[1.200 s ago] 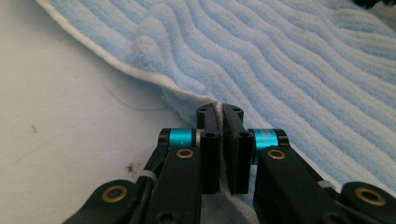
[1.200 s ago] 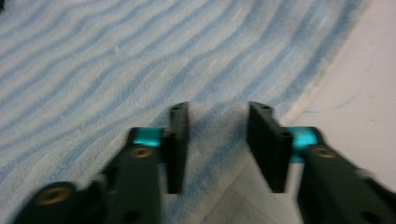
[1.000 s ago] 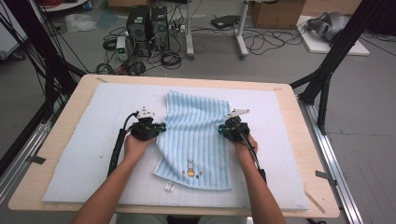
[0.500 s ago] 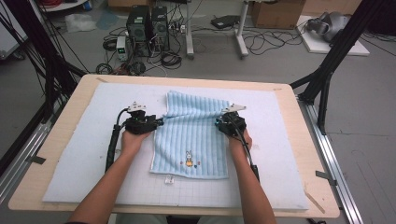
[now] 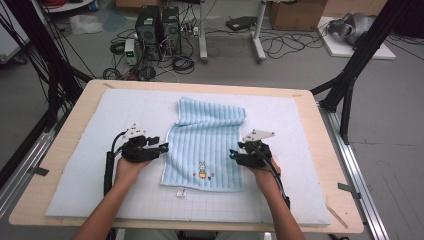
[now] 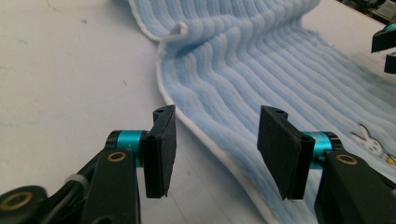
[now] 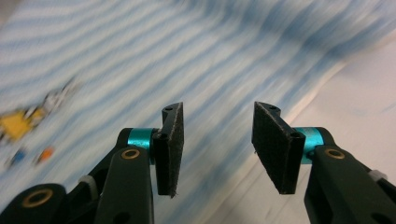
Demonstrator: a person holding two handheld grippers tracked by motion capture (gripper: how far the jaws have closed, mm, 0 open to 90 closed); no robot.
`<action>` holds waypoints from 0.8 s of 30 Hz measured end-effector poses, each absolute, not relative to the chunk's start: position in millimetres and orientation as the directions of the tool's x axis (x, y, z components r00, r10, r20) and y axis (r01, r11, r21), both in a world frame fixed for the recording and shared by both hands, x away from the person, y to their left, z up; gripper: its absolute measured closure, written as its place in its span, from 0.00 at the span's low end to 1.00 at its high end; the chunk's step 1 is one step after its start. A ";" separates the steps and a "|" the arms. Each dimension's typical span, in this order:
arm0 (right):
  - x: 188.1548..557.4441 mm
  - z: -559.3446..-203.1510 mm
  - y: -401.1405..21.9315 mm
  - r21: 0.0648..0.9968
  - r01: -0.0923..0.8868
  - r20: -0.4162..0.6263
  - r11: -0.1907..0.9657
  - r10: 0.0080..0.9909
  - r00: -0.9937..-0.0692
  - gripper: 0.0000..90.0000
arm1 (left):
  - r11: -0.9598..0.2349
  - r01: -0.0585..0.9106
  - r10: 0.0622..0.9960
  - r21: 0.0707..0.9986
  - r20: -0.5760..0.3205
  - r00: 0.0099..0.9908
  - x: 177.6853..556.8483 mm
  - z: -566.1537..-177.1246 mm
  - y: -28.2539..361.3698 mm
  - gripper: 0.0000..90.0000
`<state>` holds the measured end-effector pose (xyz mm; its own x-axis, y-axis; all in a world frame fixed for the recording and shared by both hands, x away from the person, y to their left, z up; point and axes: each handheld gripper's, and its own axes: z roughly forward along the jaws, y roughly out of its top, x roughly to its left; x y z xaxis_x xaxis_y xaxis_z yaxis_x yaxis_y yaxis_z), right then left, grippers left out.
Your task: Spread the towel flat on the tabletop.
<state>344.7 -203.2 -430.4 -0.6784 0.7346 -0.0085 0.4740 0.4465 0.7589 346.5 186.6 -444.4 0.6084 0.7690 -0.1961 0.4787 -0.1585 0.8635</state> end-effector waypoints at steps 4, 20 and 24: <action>324.4 -435.5 -203.5 0.755 0.480 0.017 0.446 0.719 -0.694 0.70 | -0.178 0.477 0.760 0.861 -0.188 0.622 330.0 -446.2 187.4 0.57; 295.1 -437.7 -221.6 0.792 0.480 0.034 0.377 0.758 -0.652 0.69 | -0.254 0.469 0.708 0.846 -0.168 0.686 293.6 -449.0 175.5 0.63; 291.0 -439.8 -218.3 0.789 0.471 0.047 0.395 0.725 -0.687 0.67 | -0.328 0.467 0.689 0.821 -0.130 0.713 293.5 -450.0 165.0 0.61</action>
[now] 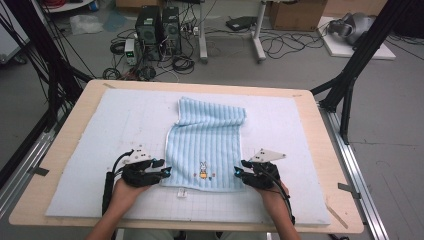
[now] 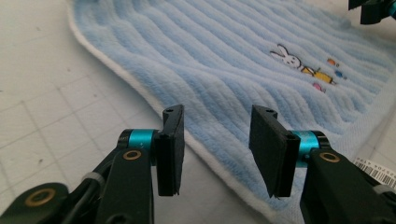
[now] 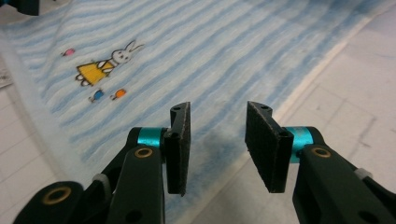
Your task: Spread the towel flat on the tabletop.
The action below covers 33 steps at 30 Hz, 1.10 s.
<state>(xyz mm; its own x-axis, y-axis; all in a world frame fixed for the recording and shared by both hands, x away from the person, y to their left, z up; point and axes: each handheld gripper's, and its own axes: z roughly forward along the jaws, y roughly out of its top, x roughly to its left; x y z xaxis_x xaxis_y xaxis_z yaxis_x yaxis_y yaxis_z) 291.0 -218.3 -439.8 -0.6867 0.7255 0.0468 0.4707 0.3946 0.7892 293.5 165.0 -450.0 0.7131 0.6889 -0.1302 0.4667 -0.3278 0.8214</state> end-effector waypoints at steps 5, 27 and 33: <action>291.1 -447.9 -209.5 0.755 0.488 0.062 0.439 0.693 -0.719 0.68 | -0.429 0.420 0.661 0.800 -0.040 0.750 289.5 -450.5 155.6 0.81; 228.2 -441.9 -226.8 0.700 0.458 0.127 0.547 0.536 -0.835 0.96 | -0.465 0.400 0.503 0.789 -0.136 0.853 219.4 -450.2 168.7 0.96; 220.9 -436.2 -228.7 0.709 0.457 0.144 0.537 0.524 -0.839 0.82 | -0.425 0.399 0.498 0.813 -0.159 0.853 212.1 -442.9 174.5 0.85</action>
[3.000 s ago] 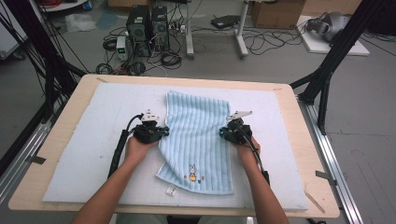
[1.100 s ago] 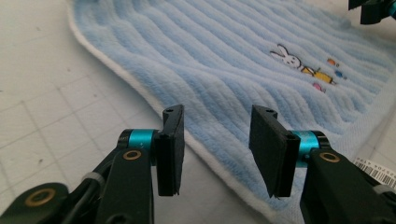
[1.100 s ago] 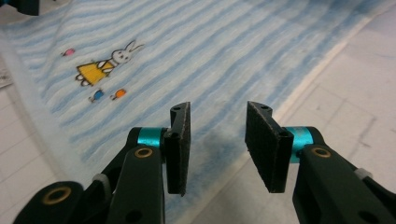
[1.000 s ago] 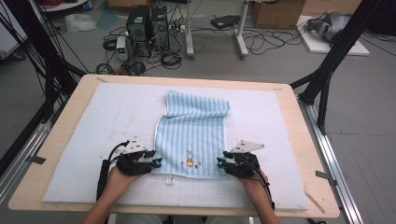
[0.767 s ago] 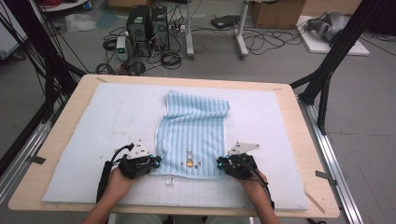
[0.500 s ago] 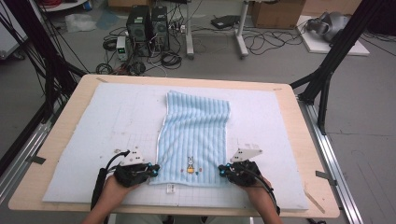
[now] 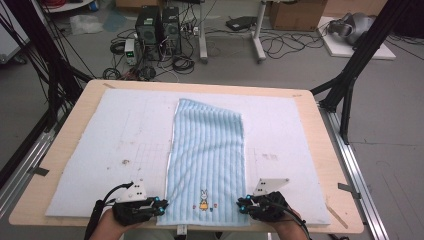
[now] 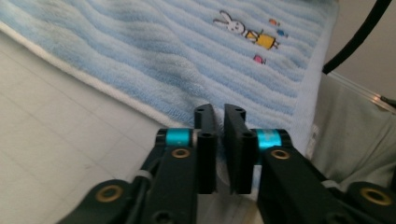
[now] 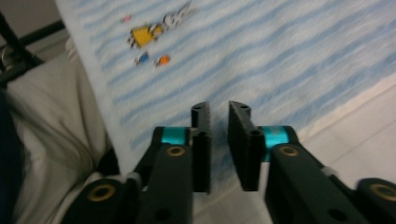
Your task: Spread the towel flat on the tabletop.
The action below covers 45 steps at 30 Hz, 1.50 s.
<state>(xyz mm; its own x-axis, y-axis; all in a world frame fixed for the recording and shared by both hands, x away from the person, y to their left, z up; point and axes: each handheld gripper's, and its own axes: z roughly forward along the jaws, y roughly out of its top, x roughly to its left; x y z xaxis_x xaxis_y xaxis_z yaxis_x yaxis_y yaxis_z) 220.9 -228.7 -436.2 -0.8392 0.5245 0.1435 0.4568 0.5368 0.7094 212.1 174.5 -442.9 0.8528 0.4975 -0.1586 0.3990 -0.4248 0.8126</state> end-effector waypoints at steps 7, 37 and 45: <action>253.8 -428.2 -209.6 0.768 0.453 0.112 0.453 0.601 -0.791 0.64 | -0.283 0.400 0.626 0.872 -0.149 0.766 254.6 -426.7 178.7 0.67; 264.0 -441.6 -184.4 0.705 0.426 0.148 0.567 0.471 -0.870 0.96 | -0.430 0.442 0.556 0.787 -0.154 0.816 270.3 -448.4 154.1 0.95; 268.9 -432.2 -192.1 0.756 0.439 0.172 0.485 0.500 -0.849 0.73 | -0.301 0.473 0.635 0.828 -0.195 0.747 280.1 -439.9 165.3 0.67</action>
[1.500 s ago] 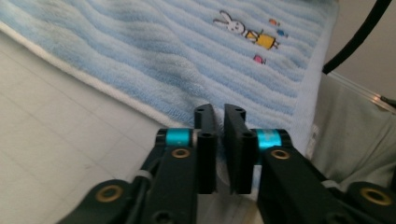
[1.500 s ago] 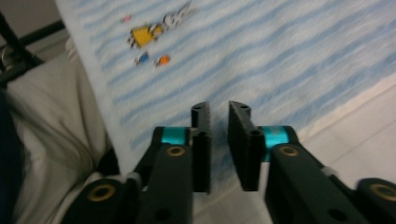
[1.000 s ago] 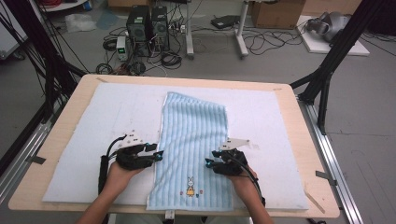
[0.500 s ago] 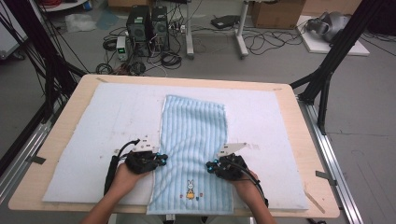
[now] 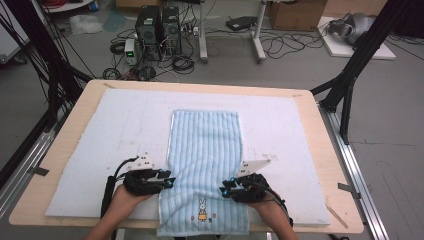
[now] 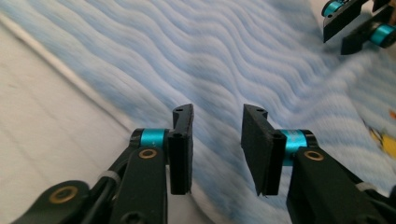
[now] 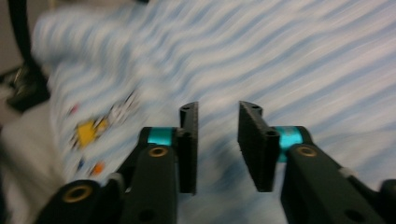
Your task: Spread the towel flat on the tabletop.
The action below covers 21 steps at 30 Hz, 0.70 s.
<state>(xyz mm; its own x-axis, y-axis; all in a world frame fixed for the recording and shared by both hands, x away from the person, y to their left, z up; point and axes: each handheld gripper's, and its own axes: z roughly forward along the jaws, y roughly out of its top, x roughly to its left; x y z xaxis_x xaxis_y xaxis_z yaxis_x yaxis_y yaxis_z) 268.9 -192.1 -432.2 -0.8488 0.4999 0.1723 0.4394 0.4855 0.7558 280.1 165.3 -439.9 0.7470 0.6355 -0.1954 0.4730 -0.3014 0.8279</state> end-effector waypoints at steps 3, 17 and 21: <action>286.0 -425.3 -202.9 0.788 0.453 0.139 0.418 0.595 -0.792 0.72 | -0.234 0.478 0.679 0.847 -0.210 0.704 294.7 -434.1 173.5 0.61; 314.6 -437.4 -216.9 0.676 0.529 0.007 0.513 0.713 -0.701 0.92 | -0.191 0.484 0.762 0.854 -0.182 0.622 344.9 -428.4 187.1 0.59; 319.0 -436.9 -222.7 0.706 0.529 0.052 0.471 0.710 -0.702 0.81 | -0.182 0.489 0.772 0.853 -0.183 0.608 364.2 -429.8 183.3 0.57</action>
